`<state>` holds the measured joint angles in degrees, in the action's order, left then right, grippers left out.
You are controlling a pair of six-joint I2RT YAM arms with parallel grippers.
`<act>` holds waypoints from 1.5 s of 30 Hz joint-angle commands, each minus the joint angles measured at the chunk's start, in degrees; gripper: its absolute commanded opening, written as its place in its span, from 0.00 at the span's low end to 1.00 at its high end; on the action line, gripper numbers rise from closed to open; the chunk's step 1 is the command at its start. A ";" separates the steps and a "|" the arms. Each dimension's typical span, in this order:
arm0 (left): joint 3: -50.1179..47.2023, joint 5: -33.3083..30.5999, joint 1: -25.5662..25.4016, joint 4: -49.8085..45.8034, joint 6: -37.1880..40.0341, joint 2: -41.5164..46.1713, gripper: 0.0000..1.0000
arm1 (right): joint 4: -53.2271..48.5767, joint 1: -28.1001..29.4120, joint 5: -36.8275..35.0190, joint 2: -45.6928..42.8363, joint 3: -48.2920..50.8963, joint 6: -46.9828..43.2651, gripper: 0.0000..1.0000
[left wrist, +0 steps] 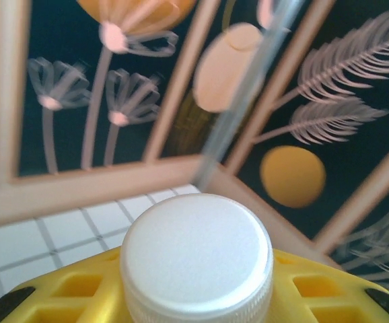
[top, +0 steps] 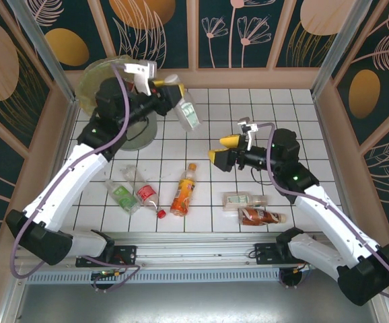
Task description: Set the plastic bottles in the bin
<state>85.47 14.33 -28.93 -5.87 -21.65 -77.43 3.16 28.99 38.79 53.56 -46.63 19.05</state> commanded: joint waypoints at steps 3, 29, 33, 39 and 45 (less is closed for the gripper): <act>8.54 -17.79 2.03 -13.50 12.44 -1.79 0.45 | -3.43 0.54 -3.88 -0.75 -1.36 -2.50 0.97; 48.30 -42.45 15.30 -32.65 27.09 -33.84 0.45 | 6.95 2.03 -3.59 -10.35 6.25 -6.36 0.99; 47.77 -44.40 15.48 -33.42 27.68 -35.62 0.45 | 6.99 2.03 -3.19 -11.49 7.08 -7.18 0.99; 44.11 -45.68 16.50 -32.52 28.09 -37.26 0.46 | 5.21 2.03 -3.86 -10.13 6.29 -6.73 0.99; 43.40 -48.38 17.65 -35.11 27.37 -38.95 0.47 | 2.94 2.03 -6.27 -8.54 5.16 -4.86 0.99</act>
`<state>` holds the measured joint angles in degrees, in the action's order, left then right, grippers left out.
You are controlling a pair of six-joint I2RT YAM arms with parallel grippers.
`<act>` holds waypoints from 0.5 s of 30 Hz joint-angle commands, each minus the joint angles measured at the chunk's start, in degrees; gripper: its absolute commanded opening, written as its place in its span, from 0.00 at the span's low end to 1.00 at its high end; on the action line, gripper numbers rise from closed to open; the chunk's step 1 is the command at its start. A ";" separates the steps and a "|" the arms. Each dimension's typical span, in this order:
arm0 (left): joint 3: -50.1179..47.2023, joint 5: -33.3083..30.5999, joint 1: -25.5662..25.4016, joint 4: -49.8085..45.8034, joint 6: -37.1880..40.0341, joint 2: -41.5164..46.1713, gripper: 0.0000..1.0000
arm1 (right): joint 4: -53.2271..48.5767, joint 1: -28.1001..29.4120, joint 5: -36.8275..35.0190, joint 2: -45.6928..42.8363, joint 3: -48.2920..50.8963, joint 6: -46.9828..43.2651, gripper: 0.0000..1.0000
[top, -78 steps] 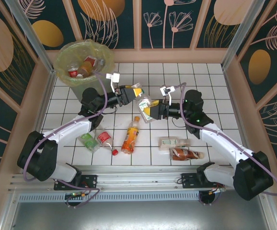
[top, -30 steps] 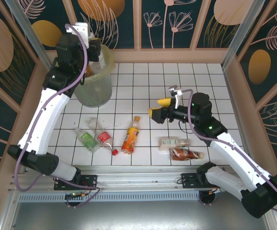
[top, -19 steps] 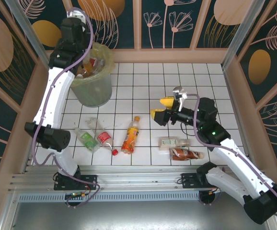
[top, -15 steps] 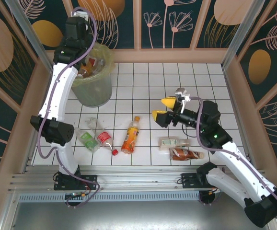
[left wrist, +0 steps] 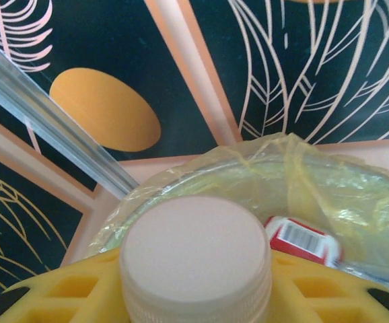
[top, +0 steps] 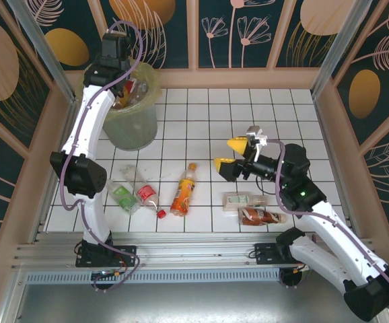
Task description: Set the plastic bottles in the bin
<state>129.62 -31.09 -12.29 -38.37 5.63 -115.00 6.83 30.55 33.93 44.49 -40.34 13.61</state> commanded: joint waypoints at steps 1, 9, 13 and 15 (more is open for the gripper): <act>-0.92 -2.86 1.36 -3.28 -0.15 -1.51 0.47 | -0.98 0.48 -1.63 0.88 -1.27 0.84 0.99; -5.31 -1.70 2.03 -3.23 -1.15 -2.45 0.56 | -1.35 0.48 -4.43 2.27 -2.20 1.86 0.99; -4.85 -1.97 2.10 -3.12 -1.56 -3.20 0.60 | -2.25 0.48 -4.87 2.22 -2.55 1.51 0.99; -4.10 -1.29 2.09 -3.38 -2.37 -3.13 0.62 | -2.75 0.48 -5.42 2.12 -2.47 1.59 0.99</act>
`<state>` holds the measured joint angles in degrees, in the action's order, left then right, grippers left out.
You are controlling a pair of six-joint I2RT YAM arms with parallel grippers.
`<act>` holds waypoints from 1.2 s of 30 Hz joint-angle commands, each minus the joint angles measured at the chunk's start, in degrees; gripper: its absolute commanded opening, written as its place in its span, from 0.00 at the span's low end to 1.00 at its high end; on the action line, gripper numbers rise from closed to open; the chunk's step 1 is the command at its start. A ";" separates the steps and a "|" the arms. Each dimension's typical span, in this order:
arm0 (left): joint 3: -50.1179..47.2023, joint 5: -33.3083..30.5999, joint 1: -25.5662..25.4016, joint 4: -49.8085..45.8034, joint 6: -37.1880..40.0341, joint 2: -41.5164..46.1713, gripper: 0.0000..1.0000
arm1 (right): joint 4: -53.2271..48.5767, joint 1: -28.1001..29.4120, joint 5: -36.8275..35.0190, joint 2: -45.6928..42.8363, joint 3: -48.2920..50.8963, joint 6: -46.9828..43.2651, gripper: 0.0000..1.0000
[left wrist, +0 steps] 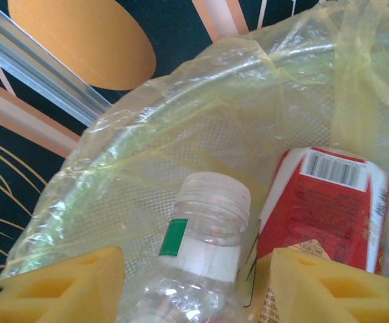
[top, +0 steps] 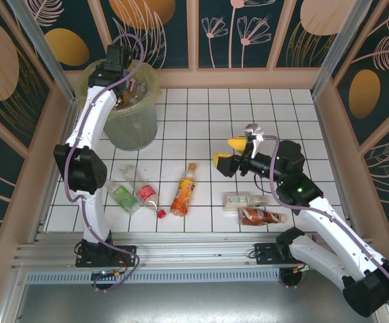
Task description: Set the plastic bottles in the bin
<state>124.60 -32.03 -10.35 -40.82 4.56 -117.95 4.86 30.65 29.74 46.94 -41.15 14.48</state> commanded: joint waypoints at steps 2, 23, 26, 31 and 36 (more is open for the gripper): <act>2.20 1.23 0.15 -1.57 -2.12 0.02 0.66 | -1.07 0.37 -2.09 -0.21 -1.66 1.05 0.99; -30.06 56.79 0.07 23.51 -26.18 30.60 0.99 | -24.46 0.37 -30.35 -1.18 -2.97 21.92 0.99; -42.27 68.32 -0.36 35.71 -34.64 36.29 0.99 | -28.86 0.37 -32.43 -1.60 -2.62 26.86 0.99; -53.50 71.18 -3.47 40.64 -36.45 43.17 0.99 | -36.92 2.39 -34.85 0.28 -1.26 30.85 0.99; -61.12 71.45 -6.49 40.38 -34.72 49.21 0.99 | -41.97 5.69 -35.26 2.16 -0.19 35.51 0.99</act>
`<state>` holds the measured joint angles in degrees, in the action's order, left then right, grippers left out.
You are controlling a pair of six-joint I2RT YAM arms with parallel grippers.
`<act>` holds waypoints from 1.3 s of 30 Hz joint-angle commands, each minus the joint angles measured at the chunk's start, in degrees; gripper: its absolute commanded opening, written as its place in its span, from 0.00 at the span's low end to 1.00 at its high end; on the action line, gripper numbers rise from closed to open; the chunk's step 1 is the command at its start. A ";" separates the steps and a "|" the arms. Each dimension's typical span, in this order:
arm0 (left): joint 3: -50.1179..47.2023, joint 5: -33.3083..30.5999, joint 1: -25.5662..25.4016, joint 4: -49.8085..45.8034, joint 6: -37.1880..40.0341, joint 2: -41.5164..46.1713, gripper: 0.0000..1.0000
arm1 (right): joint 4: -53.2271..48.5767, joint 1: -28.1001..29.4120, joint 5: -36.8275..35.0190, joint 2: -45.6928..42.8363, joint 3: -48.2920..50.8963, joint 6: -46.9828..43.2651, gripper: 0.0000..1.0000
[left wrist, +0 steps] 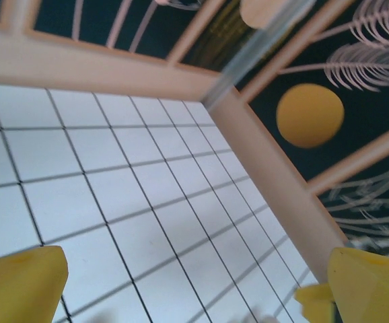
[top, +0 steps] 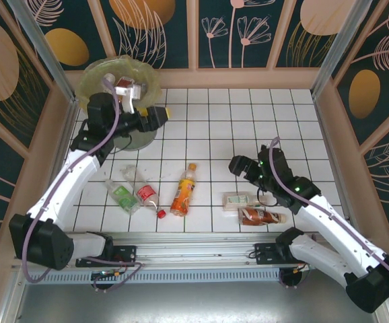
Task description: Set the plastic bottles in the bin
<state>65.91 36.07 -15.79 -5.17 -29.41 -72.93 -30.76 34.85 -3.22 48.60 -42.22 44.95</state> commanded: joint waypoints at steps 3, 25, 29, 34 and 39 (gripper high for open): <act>-6.96 3.64 -1.39 6.22 -0.70 7.30 0.99 | -9.20 2.68 -2.42 -0.15 1.89 8.76 0.99; -13.90 5.41 -1.77 9.25 -0.30 11.77 0.99 | -27.84 5.44 -10.83 -0.82 3.99 27.49 0.99; -13.82 5.76 -1.77 9.38 -0.39 11.49 0.99 | -19.09 3.26 -5.92 -1.36 7.05 25.04 0.99; -13.88 5.99 -1.78 9.56 -0.66 11.56 0.99 | -13.94 -0.70 -2.97 0.01 8.87 21.05 0.99; -13.99 5.73 -1.77 9.39 -0.56 11.45 0.99 | -10.38 -5.16 -0.07 1.60 9.26 16.67 0.99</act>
<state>52.58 40.69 -17.21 1.58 -29.69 -61.98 -45.08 31.92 -6.22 49.54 -33.95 65.41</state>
